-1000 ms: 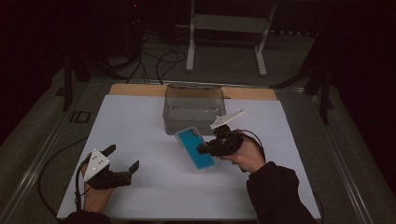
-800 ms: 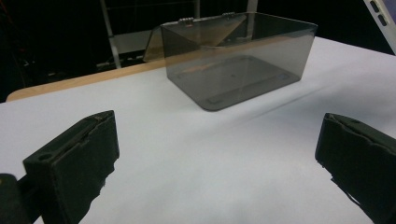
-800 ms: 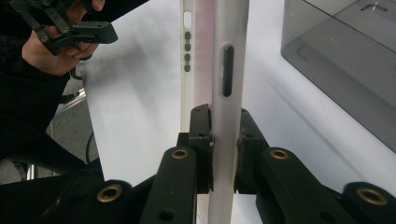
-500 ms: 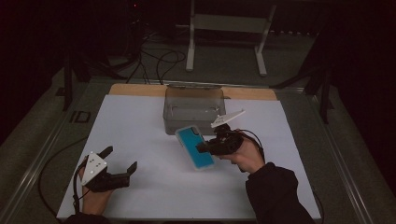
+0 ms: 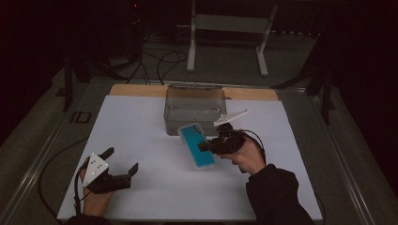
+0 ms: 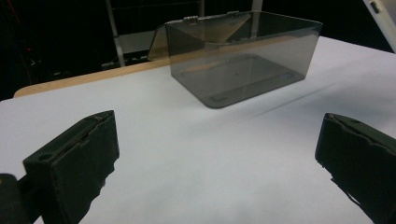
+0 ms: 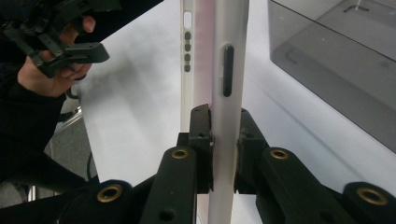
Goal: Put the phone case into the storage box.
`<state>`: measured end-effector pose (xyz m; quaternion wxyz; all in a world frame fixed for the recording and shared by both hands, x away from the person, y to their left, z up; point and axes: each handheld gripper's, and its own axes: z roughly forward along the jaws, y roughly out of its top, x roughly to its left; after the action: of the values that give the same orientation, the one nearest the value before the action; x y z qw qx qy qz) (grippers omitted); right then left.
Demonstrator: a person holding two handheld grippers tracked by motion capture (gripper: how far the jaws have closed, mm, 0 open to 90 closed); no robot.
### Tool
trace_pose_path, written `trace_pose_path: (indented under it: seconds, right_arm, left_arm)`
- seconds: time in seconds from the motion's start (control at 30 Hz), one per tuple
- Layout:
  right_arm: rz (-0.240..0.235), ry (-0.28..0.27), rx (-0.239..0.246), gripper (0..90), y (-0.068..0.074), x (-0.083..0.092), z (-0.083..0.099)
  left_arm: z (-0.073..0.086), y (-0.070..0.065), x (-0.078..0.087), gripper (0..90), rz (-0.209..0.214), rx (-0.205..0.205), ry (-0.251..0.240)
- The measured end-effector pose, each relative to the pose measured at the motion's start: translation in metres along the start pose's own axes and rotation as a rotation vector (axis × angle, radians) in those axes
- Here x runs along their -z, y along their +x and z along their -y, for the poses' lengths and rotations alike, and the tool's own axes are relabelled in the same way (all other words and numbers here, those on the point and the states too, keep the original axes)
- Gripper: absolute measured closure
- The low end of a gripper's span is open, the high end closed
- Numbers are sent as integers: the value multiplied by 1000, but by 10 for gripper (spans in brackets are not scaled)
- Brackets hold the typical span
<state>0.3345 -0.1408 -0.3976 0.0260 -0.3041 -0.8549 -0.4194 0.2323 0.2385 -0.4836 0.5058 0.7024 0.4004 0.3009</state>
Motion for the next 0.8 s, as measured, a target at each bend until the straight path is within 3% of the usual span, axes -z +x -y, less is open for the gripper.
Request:
trace_pose_path:
  seconds: [0.13, 0.8]
  right_arm:
    - [22, -6, -29, 813, -3, 0, -2]
    - [74, -33, -69, 814, -4, 1, -14]
  left_arm:
    - [0, 0, 0, 4, -2, 1, -3]
    - [-1, -1, 3, 7, -14, 2, -16]
